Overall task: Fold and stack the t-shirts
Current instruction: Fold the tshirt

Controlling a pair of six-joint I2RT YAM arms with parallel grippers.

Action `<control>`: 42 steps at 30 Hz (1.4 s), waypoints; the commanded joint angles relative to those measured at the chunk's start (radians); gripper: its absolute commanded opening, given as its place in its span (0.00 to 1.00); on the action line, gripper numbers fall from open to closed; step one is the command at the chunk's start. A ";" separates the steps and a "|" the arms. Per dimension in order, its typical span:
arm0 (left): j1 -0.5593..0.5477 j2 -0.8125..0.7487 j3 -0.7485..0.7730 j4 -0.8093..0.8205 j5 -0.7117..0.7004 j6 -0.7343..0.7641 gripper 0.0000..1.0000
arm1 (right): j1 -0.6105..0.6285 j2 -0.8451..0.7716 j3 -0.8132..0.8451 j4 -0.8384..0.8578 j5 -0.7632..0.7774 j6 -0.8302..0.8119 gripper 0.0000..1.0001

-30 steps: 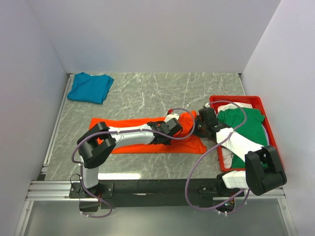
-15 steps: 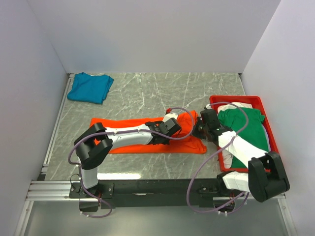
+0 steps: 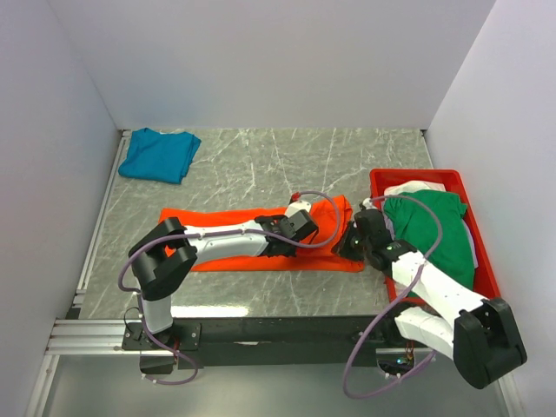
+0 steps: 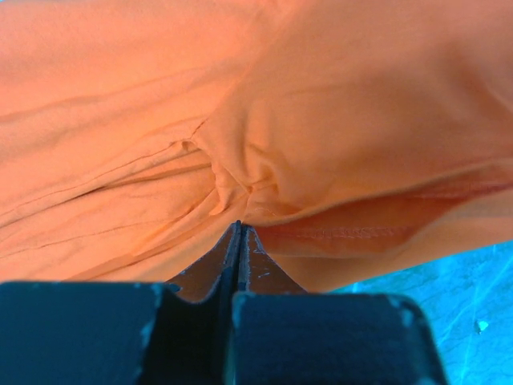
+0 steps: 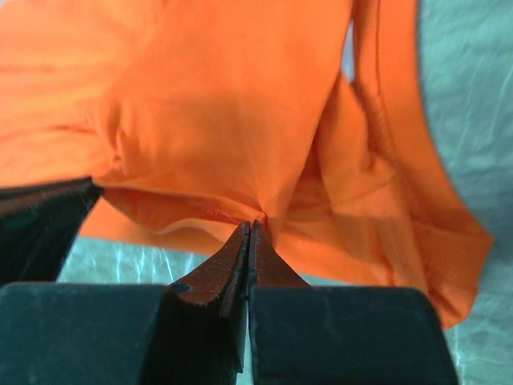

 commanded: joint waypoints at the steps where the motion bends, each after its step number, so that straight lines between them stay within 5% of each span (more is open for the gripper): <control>1: 0.001 -0.046 -0.008 0.005 0.007 -0.016 0.06 | 0.035 -0.029 -0.027 -0.002 0.013 0.036 0.02; 7: 0.000 -0.060 -0.038 0.025 0.033 -0.018 0.13 | 0.052 -0.030 -0.067 -0.002 0.038 0.055 0.07; 12: 0.003 -0.120 -0.078 0.047 0.071 -0.018 0.34 | 0.052 -0.088 -0.072 -0.045 0.064 0.053 0.25; 16: 0.019 -0.200 -0.104 0.074 0.134 -0.011 0.38 | 0.052 -0.147 -0.043 -0.114 0.084 0.043 0.35; 22: 0.108 -0.244 -0.106 0.165 0.330 -0.016 0.24 | 0.052 -0.132 0.025 -0.101 0.090 0.036 0.34; 27: 0.124 -0.114 -0.058 0.203 0.407 -0.031 0.08 | 0.057 -0.020 0.077 -0.035 0.062 0.036 0.31; 42: 0.144 -0.066 -0.215 0.300 0.493 -0.094 0.02 | 0.117 0.049 -0.085 0.064 0.051 0.086 0.29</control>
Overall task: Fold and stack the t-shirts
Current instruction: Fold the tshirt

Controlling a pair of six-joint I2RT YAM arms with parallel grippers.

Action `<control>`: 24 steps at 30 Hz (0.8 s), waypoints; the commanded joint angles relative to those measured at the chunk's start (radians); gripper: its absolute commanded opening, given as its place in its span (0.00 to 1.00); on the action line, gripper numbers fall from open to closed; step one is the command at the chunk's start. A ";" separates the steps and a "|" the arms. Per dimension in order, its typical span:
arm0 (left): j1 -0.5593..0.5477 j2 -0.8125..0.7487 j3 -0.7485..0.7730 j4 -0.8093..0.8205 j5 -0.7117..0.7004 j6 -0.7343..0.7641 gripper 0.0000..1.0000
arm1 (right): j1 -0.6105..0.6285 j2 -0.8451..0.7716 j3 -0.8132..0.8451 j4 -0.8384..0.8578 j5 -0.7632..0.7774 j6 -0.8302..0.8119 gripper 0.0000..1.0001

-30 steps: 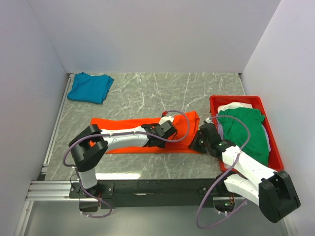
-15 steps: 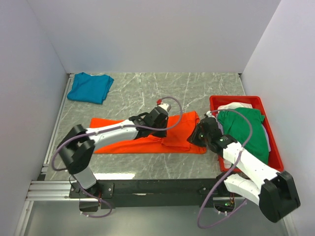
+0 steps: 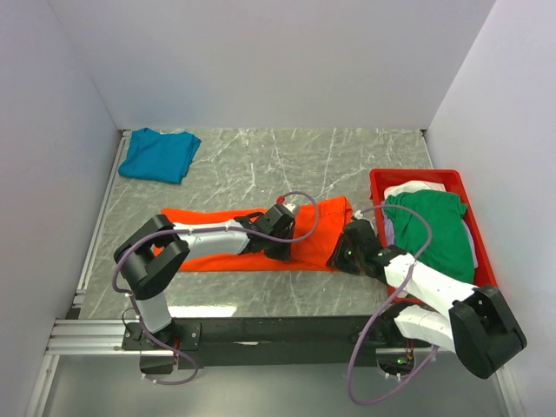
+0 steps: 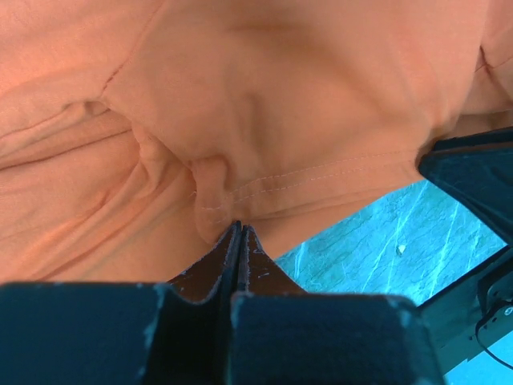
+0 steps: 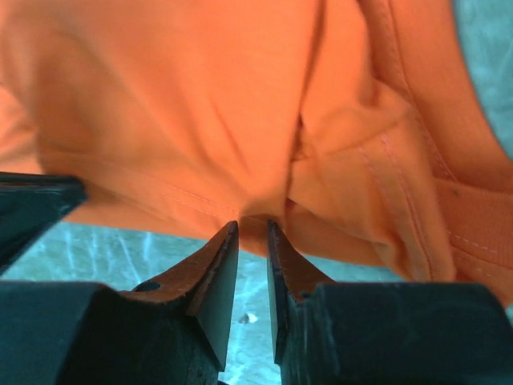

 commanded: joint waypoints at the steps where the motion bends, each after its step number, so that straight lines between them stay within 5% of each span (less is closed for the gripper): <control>1: 0.010 -0.002 -0.005 0.056 0.027 -0.013 0.02 | 0.007 -0.004 -0.017 0.037 0.012 0.014 0.28; 10: 0.085 -0.145 -0.037 0.090 0.114 -0.028 0.10 | 0.006 -0.121 0.075 -0.090 0.047 -0.012 0.28; 15: 0.176 -0.242 -0.110 0.098 0.054 -0.080 0.31 | 0.003 -0.068 0.155 -0.087 0.067 -0.032 0.29; 24: 0.326 -0.390 -0.337 0.067 -0.047 -0.137 0.16 | -0.028 0.181 0.235 0.037 0.075 -0.041 0.38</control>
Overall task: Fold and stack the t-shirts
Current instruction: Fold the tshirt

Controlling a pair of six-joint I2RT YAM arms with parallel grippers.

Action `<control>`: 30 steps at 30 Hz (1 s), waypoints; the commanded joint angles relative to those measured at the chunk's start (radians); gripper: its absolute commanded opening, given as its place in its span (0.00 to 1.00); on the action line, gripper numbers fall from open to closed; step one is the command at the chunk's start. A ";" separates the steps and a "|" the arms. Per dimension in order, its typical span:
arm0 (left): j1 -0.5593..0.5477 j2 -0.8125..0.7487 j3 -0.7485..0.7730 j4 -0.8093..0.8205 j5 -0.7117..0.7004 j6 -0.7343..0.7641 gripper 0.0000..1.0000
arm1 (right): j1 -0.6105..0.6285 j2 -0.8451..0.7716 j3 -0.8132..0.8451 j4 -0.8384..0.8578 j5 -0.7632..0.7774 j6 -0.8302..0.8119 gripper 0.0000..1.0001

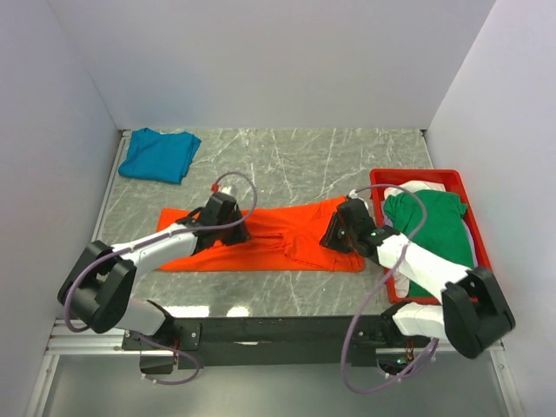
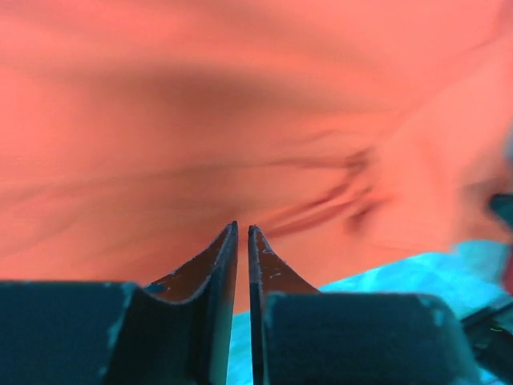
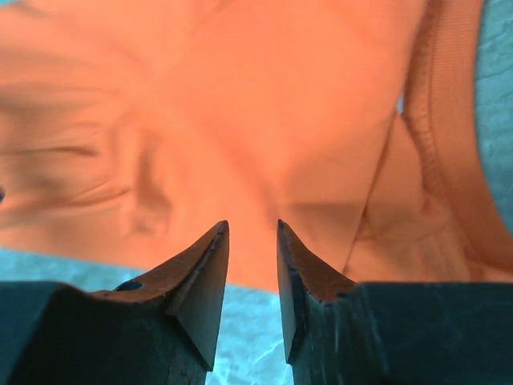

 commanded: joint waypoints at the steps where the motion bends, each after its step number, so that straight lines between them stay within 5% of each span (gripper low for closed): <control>1: 0.004 -0.058 -0.074 -0.003 -0.046 -0.027 0.16 | -0.021 0.098 0.059 0.070 0.034 -0.015 0.38; 11: 0.006 -0.025 -0.156 -0.037 -0.229 -0.049 0.03 | -0.046 0.419 0.184 0.128 0.048 -0.047 0.38; 23: -0.017 -0.026 -0.187 0.025 -0.100 -0.173 0.01 | -0.115 0.772 0.650 -0.111 0.068 -0.196 0.38; 30: -0.108 0.148 -0.070 0.120 0.021 -0.236 0.01 | -0.118 0.973 0.982 -0.292 0.047 -0.254 0.37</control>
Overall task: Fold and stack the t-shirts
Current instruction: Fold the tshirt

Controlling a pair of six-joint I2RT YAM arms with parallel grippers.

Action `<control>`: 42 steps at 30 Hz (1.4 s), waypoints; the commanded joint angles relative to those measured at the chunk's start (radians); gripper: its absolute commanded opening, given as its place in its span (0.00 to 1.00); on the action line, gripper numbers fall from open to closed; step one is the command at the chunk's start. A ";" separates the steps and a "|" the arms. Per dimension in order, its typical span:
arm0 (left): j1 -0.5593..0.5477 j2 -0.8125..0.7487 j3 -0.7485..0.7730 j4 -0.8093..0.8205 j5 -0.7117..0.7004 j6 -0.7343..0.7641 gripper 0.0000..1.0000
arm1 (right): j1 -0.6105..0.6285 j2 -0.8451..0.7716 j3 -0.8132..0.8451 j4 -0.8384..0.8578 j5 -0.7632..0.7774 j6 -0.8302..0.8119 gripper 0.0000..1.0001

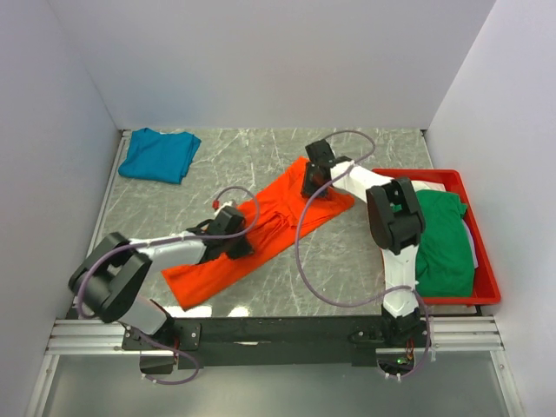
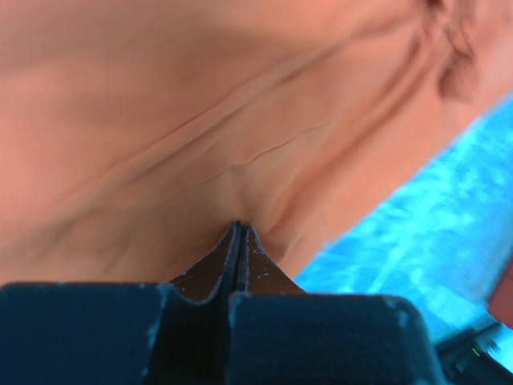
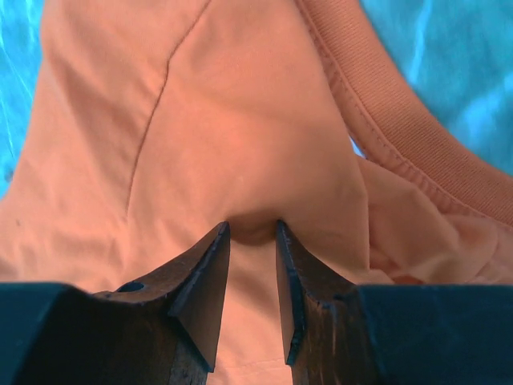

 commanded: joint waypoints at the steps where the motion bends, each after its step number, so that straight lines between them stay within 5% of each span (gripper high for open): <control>1: -0.060 0.113 0.088 0.032 0.102 -0.057 0.01 | -0.012 0.100 0.128 -0.161 0.022 -0.067 0.37; 12: -0.136 0.368 0.280 0.134 0.244 -0.165 0.01 | -0.029 0.376 0.592 -0.385 0.002 -0.156 0.37; 23: -0.140 0.485 0.513 0.119 0.311 -0.200 0.01 | -0.095 0.453 0.765 -0.415 -0.014 -0.224 0.40; 29: -0.139 0.376 0.492 0.053 0.258 -0.110 0.09 | -0.100 0.347 0.737 -0.392 -0.040 -0.229 0.54; 34: -0.140 0.216 0.385 -0.047 0.188 0.019 0.21 | -0.097 0.244 0.684 -0.380 -0.027 -0.204 0.55; 39: -0.152 0.069 0.242 -0.122 0.090 0.079 0.19 | -0.089 0.083 0.451 -0.282 -0.021 -0.148 0.56; 42: -0.180 -0.018 0.137 -0.183 0.026 0.123 0.08 | -0.071 -0.025 0.218 -0.183 -0.032 -0.100 0.51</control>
